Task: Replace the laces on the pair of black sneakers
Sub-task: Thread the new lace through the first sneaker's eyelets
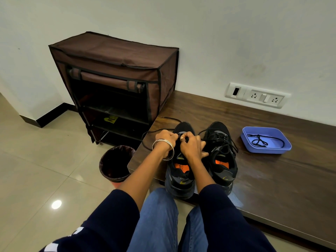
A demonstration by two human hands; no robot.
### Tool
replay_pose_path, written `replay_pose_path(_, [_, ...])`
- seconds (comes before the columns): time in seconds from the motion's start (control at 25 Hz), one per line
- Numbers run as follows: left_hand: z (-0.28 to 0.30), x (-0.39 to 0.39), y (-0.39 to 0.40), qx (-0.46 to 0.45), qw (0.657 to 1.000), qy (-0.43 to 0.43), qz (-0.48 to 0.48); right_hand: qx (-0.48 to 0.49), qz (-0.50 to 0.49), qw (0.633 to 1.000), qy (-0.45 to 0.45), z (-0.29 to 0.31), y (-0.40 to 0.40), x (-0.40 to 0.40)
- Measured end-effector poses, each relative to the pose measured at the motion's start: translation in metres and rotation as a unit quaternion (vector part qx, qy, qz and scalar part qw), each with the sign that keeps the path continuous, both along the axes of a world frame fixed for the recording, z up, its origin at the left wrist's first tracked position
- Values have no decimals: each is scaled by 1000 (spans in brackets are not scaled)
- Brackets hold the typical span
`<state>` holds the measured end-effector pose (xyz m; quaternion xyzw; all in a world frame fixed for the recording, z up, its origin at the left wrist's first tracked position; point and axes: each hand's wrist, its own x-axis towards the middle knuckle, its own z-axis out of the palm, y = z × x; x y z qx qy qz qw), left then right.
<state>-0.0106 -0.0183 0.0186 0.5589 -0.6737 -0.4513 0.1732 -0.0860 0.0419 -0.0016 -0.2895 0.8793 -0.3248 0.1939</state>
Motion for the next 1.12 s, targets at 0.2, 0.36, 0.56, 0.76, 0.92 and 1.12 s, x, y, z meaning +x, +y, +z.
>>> replay_pose_path(0.2, [-3, 1, -4, 5, 1000, 4, 10, 9, 15, 1000, 20, -5, 0, -1])
replay_pose_path(0.36, [-6, 1, -2, -27, 1000, -6, -8, -3, 7, 999, 38, -9, 1, -1])
replay_pose_path(0.56, [-6, -4, -11, -77, 994, -69, -24, -14, 2, 998, 68, -12, 0, 1])
replay_pose_path(0.76, [-14, -15, -19, -48, 996, -65, -39, -81, 1, 996, 43, -12, 5, -6])
replay_pose_path(0.92, [-22, -14, -30, 30, 999, 23, 32, -91, -30, 995, 6, -7, 13, -16])
replay_pose_path(1.12, [2, -6, -16, 196, 957, 203, 71, 1, -13, 1000, -16, -4, 15, -10])
